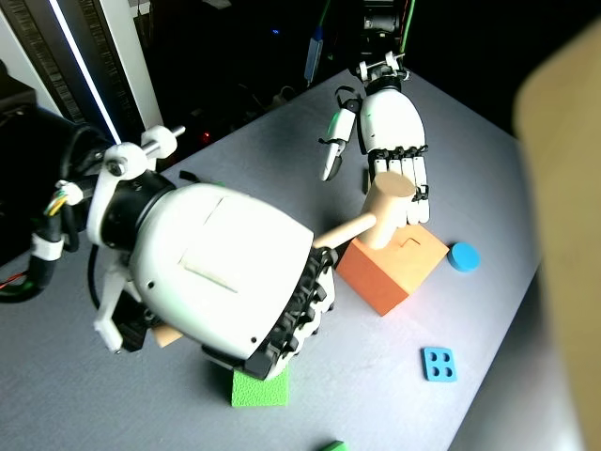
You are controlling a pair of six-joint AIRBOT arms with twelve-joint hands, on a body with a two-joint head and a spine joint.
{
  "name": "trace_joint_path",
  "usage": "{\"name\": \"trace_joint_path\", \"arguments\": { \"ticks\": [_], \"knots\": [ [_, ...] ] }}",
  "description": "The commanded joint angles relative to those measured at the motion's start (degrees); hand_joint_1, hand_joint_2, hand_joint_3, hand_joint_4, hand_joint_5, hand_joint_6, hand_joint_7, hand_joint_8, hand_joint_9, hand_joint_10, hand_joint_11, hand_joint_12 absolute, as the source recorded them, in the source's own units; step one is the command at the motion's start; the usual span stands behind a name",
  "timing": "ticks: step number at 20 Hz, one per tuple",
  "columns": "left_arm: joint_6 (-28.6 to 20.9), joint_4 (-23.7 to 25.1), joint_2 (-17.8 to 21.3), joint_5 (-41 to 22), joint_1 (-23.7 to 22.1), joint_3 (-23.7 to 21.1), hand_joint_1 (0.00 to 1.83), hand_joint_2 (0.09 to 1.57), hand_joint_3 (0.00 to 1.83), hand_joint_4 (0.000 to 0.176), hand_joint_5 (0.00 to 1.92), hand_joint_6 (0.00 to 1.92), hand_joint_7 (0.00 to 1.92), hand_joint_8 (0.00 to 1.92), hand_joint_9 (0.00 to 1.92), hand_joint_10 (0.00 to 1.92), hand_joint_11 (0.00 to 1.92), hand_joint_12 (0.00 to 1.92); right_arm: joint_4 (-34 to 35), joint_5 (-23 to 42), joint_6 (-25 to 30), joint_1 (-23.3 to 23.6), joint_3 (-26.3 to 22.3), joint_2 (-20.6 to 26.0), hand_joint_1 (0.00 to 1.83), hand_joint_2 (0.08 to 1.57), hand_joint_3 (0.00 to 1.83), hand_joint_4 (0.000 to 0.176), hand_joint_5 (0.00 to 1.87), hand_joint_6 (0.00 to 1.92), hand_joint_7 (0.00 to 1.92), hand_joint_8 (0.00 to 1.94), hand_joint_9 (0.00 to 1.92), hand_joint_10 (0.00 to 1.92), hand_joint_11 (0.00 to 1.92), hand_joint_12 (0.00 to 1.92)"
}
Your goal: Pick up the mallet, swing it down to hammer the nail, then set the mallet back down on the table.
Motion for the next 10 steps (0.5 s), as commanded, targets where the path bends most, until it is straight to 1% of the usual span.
{"name": "trace_joint_path", "arguments": {
  "ticks": [1,3,6,7,9,10],
  "knots": [
    [-0.25,0.32,-0.45,-3.20,-0.16,0.04,0.00,1.29,0.00,0.000,0.08,0.01,0.06,0.01,0.04,0.01,0.02,0.02,-4.39,-4.61,1.42,0.29,0.63,-0.51,0.35,1.55,0.00,0.000,1.05,1.92,1.26,1.94,1.32,1.92,1.39,1.92],
    [-0.35,0.32,-0.45,-3.19,-0.17,0.11,0.00,1.28,0.00,0.000,0.09,0.01,0.07,0.01,0.06,0.01,0.04,0.02,-4.42,-4.60,2.82,0.61,3.04,-3.25,0.35,1.55,0.00,0.000,1.06,1.92,1.27,1.94,1.33,1.92,1.40,1.92],
    [-0.35,0.32,-0.45,-3.01,-0.20,0.20,0.00,1.28,0.00,0.000,0.06,0.00,0.04,0.00,0.03,0.00,0.01,0.01,-4.48,-3.63,2.85,1.46,7.28,-7.01,0.45,1.52,0.00,0.000,1.03,1.92,1.26,1.94,1.32,1.92,1.40,1.92],
    [-0.35,0.32,-0.45,-3.01,-0.21,0.23,0.00,1.28,0.00,0.000,0.06,0.00,0.04,0.00,0.03,0.00,0.00,0.01,-4.51,-2.27,2.63,2.09,9.28,-8.82,0.45,1.52,0.00,0.000,1.03,1.92,1.26,1.94,1.32,1.92,1.40,1.92],
    [-0.35,0.32,-0.45,-3.02,-0.22,0.24,0.00,1.28,0.00,0.000,0.06,0.00,0.04,0.00,0.03,0.00,0.00,0.01,-4.52,-1.35,0.97,2.33,10.24,-9.79,0.45,1.52,0.00,0.000,1.03,1.92,1.26,1.94,1.32,1.92,1.40,1.92],
    [-0.35,0.32,-0.46,-3.02,-0.22,0.25,0.00,1.29,0.00,0.000,0.08,0.01,0.06,0.01,0.04,0.01,0.01,0.02,-4.52,-1.35,-0.09,2.35,10.70,-10.52,0.41,1.53,0.00,0.000,1.03,1.92,1.28,1.94,1.34,1.92,1.40,1.92]
  ]
}}
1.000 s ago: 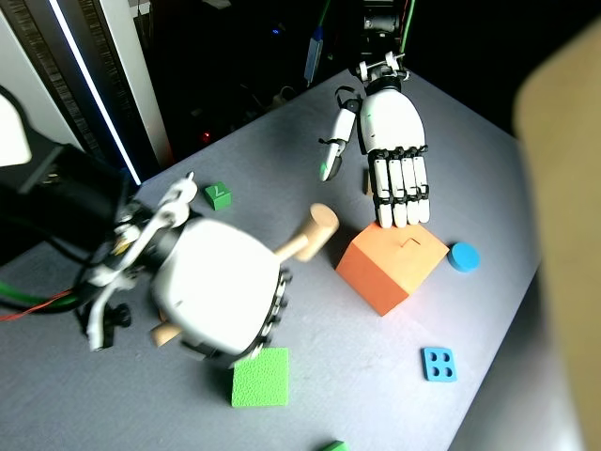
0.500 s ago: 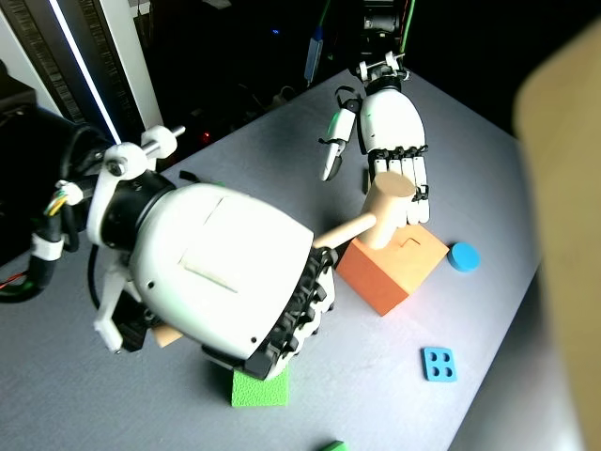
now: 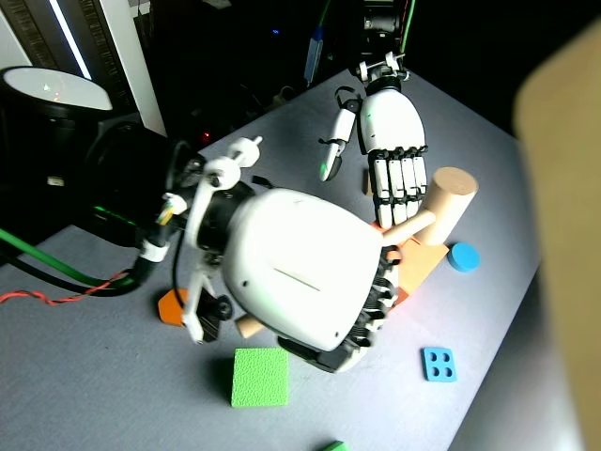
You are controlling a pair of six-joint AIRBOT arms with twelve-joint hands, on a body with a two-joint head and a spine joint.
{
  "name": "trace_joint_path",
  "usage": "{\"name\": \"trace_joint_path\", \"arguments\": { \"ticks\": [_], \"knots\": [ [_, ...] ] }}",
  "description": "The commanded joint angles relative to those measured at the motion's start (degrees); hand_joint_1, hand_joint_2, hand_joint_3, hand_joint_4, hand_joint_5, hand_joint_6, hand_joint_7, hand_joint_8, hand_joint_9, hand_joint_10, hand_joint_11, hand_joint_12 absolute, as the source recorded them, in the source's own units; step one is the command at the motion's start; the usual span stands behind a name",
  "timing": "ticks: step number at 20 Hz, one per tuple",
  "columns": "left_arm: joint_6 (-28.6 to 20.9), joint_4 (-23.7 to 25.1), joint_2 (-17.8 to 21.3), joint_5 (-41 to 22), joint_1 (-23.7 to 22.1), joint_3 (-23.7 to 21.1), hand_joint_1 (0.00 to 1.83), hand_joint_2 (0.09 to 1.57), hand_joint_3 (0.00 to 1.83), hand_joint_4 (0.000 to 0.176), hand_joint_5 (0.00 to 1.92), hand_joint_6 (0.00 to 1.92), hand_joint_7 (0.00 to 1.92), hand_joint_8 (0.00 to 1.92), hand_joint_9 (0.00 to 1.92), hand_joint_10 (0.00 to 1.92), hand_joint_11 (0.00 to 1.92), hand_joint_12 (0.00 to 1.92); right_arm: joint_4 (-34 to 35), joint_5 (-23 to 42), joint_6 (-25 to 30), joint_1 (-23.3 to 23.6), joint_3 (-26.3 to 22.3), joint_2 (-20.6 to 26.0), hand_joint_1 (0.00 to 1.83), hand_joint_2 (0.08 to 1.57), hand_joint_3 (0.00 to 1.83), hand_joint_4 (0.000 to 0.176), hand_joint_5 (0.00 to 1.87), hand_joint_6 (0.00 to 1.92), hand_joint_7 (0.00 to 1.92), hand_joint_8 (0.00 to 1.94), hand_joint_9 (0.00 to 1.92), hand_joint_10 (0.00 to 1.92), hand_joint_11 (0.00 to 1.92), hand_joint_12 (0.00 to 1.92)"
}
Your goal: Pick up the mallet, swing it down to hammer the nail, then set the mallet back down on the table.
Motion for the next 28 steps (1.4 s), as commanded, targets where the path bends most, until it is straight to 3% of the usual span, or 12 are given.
{"name": "trace_joint_path", "arguments": {
  "ticks": [1,3,6,9,17,19,21,24,28],
  "knots": [
    [-0.16,0.30,-0.46,-3.12,-0.24,0.21,0.00,1.29,0.00,0.000,0.11,0.02,0.09,0.02,0.06,0.01,0.04,0.03,-3.55,-2.26,0.11,0.83,0.26,-0.04,0.44,1.52,0.00,0.000,1.01,1.92,1.28,1.94,1.35,1.92,1.42,1.92],
    [-0.16,0.30,-0.46,-3.12,-0.29,0.29,0.00,1.29,0.00,0.000,0.08,0.00,0.06,0.00,0.04,0.00,0.01,0.03,-3.53,-2.15,0.58,0.86,0.61,-0.68,0.42,1.53,0.00,0.000,1.04,1.92,1.27,1.94,1.34,1.92,1.41,1.92],
    [-0.16,0.30,-0.46,-3.12,-0.33,0.36,0.00,1.29,0.00,0.000,0.08,0.00,0.06,0.00,0.04,0.00,0.01,0.03,-3.36,-2.17,0.63,0.54,0.72,-1.29,0.42,1.53,0.00,0.000,0.95,1.92,1.26,1.94,1.32,1.92,1.40,1.92],
    [-0.16,0.30,-0.46,-3.12,-0.40,0.35,0.00,1.29,0.00,0.000,0.09,0.01,0.06,0.00,0.04,0.00,0.01,0.04,-2.05,-2.26,1.03,-0.34,1.08,-1.60,0.42,1.52,0.00,0.000,1.05,1.92,1.27,1.94,1.34,1.92,1.43,1.92],
    [-0.16,0.30,-0.46,-3.12,-0.53,0.56,0.00,1.29,0.00,0.000,0.11,0.00,0.09,0.00,0.07,0.00,0.00,0.15,-1.34,-1.53,3.15,-5.86,2.50,-1.83,0.40,1.53,0.00,0.000,1.09,1.92,1.29,1.94,1.35,1.92,1.42,1.92],
    [-0.16,0.30,-0.46,-3.13,-0.53,0.55,0.00,1.29,0.00,0.000,0.10,0.00,0.08,0.00,0.06,0.00,0.00,0.15,-1.01,-1.04,3.15,-7.16,2.44,-1.78,0.43,1.53,0.00,0.000,1.00,1.92,1.26,1.94,1.34,1.92,1.42,1.92],
    [-0.17,0.30,-0.46,-3.13,-0.67,0.56,0.00,1.29,0.00,0.000,0.08,0.00,0.05,0.00,0.03,0.00,0.00,0.06,-0.76,-0.35,3.15,-7.77,2.42,-1.71,0.41,1.53,0.00,0.000,1.02,1.92,1.26,1.94,1.33,1.92,1.41,1.92],
    [-0.17,0.30,-0.46,-3.13,-0.68,0.55,0.00,1.29,0.00,0.000,0.08,0.00,0.06,0.00,0.03,0.00,0.00,0.03,-0.31,-0.37,3.19,-6.56,1.51,-0.58,0.38,1.53,0.00,0.000,1.06,1.92,1.27,1.94,1.34,1.92,1.42,1.92],
    [-0.17,0.30,-0.46,-3.12,-0.71,0.57,0.00,1.28,0.00,0.000,0.08,0.01,0.06,0.01,0.04,0.01,0.02,0.01,-0.35,0.36,2.18,-3.63,-3.91,4.67,0.38,1.54,0.00,0.000,1.03,1.92,1.28,1.94,1.35,1.92,1.42,1.92]
  ]
}}
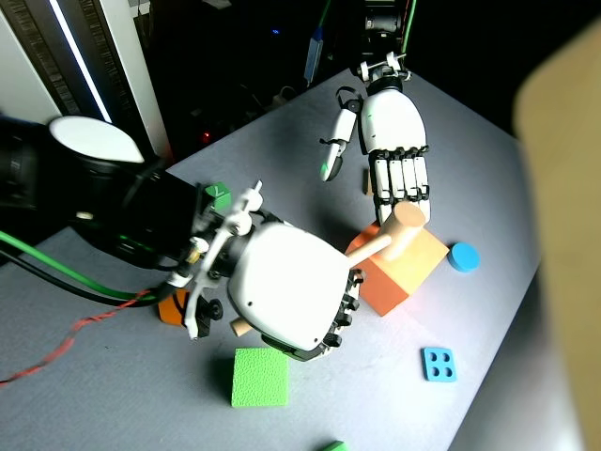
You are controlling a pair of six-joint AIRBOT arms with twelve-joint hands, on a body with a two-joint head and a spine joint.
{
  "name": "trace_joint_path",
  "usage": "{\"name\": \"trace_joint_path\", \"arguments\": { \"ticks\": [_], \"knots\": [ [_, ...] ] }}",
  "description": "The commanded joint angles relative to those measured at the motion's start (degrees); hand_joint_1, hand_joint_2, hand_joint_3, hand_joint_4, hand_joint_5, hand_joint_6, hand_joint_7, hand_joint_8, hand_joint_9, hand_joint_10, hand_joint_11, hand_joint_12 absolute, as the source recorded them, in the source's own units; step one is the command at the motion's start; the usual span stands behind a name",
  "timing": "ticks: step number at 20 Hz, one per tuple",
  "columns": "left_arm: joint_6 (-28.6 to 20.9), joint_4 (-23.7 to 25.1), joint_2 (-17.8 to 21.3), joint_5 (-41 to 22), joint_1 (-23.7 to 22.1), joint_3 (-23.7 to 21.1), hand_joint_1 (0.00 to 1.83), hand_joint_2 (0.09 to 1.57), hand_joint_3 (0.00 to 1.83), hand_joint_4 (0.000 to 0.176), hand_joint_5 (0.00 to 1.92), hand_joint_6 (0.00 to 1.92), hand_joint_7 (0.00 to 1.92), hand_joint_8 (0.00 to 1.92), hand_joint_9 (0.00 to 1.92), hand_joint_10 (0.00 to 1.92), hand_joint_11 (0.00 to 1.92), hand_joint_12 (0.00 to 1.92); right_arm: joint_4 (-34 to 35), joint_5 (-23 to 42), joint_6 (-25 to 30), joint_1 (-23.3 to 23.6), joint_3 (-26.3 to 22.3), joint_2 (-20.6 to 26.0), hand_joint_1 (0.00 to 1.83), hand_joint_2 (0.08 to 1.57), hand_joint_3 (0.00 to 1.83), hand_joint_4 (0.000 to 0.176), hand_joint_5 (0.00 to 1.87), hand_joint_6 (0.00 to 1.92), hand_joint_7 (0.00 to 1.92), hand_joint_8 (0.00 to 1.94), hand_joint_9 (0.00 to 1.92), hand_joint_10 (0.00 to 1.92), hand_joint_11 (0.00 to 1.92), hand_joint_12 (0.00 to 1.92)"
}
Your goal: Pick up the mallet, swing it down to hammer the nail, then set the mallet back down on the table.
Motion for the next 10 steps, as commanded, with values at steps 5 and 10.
{"name": "trace_joint_path", "arguments": {
  "ticks": [5,10],
  "knots": [
    [-0.34,-0.25,-0.44,-3.50,-0.50,0.17,0.00,1.29,0.00,0.000,0.06,0.00,0.04,0.00,0.02,0.00,0.00,0.01,-12.35,0.94,1.23,0.01,-8.38,9.53,0.50,1.51,0.00,0.000,0.93,1.92,1.23,1.94,1.32,1.92,1.42,1.92],
    [-0.56,-0.25,-0.41,-3.50,-0.73,0.21,0.00,1.28,0.00,0.000,0.07,0.00,0.05,0.00,0.03,0.00,0.01,0.02,-28.35,10.32,12.58,-2.45,-10.62,15.63,0.46,1.52,0.00,0.000,0.96,1.92,1.24,1.94,1.32,1.92,1.41,1.92]
  ]
}}
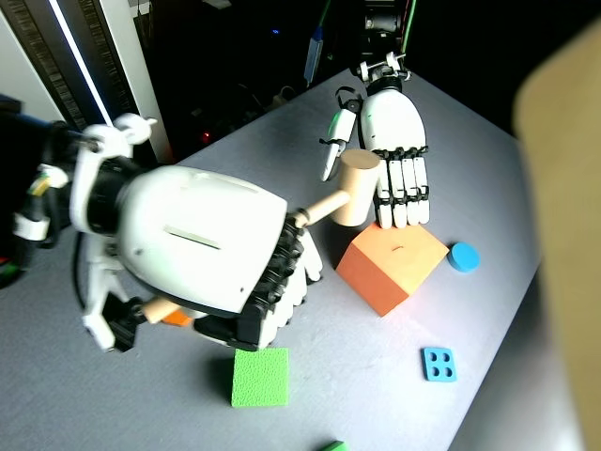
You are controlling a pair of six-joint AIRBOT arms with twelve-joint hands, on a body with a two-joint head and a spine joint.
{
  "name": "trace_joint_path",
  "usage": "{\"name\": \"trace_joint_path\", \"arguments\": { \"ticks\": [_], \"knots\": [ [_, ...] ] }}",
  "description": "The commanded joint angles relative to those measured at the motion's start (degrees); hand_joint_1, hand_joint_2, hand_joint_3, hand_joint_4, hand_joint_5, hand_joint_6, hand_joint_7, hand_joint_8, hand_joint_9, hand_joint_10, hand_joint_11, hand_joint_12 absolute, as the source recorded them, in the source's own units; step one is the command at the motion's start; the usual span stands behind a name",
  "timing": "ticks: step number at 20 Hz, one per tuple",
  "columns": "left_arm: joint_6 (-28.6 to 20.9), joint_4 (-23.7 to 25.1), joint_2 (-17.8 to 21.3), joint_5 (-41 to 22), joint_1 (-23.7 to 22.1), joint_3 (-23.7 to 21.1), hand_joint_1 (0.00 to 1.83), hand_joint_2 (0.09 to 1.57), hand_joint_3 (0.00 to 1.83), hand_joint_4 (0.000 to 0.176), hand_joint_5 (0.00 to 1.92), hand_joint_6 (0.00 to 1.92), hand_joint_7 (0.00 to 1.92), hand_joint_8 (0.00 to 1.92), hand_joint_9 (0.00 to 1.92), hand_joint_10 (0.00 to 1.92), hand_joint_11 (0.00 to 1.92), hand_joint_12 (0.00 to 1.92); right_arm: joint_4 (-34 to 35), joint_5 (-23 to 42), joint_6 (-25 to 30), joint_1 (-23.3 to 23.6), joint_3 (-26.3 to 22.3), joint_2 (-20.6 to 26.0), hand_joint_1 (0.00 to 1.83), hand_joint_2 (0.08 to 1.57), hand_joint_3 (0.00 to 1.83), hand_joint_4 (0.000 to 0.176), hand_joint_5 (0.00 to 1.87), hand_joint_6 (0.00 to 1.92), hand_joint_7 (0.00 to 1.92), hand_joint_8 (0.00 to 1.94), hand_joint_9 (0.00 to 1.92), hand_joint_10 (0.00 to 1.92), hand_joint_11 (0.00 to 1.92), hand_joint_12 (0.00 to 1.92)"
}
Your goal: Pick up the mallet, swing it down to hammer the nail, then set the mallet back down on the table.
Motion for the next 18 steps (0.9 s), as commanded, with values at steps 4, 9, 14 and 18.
{"name": "trace_joint_path", "arguments": {
  "ticks": [4,9,14,18],
  "knots": [
    [-0.69,-0.13,-0.24,-3.56,-1.11,0.29,0.00,1.29,0.00,0.000,0.10,0.01,0.07,0.01,0.04,0.01,0.01,0.02,-13.62,-0.86,11.51,-2.09,0.98,-0.04,0.43,1.52,0.00,0.000,1.03,1.92,1.24,1.94,1.30,1.92,1.39,1.92],
    [-1.33,-0.12,1.95,-1.79,-4.15,0.15,0.00,1.29,0.00,0.000,0.06,0.01,0.03,0.01,0.01,0.01,0.01,0.00,-21.68,-1.03,17.88,-5.23,5.38,-5.96,0.39,1.54,0.00,0.000,1.03,1.92,1.25,1.94,1.31,1.92,1.39,1.92],
    [-3.23,3.16,4.73,1.84,-8.99,-0.14,0.00,1.30,0.00,0.000,0.10,0.02,0.08,0.02,0.05,0.01,0.02,0.01,-25.64,-0.81,18.06,-6.26,10.18,-13.29,0.38,1.54,0.00,0.000,1.04,1.92,1.26,1.94,1.31,1.92,1.40,1.92],
    [-7.03,9.30,5.91,2.38,-12.08,-0.16,0.00,1.29,0.00,0.000,0.09,0.01,0.07,0.01,0.04,0.01,0.01,0.01,-25.64,-1.75,16.13,-8.05,13.30,-18.03,0.35,1.54,0.00,0.000,1.05,1.92,1.26,1.94,1.30,1.92,1.37,1.92]
  ]
}}
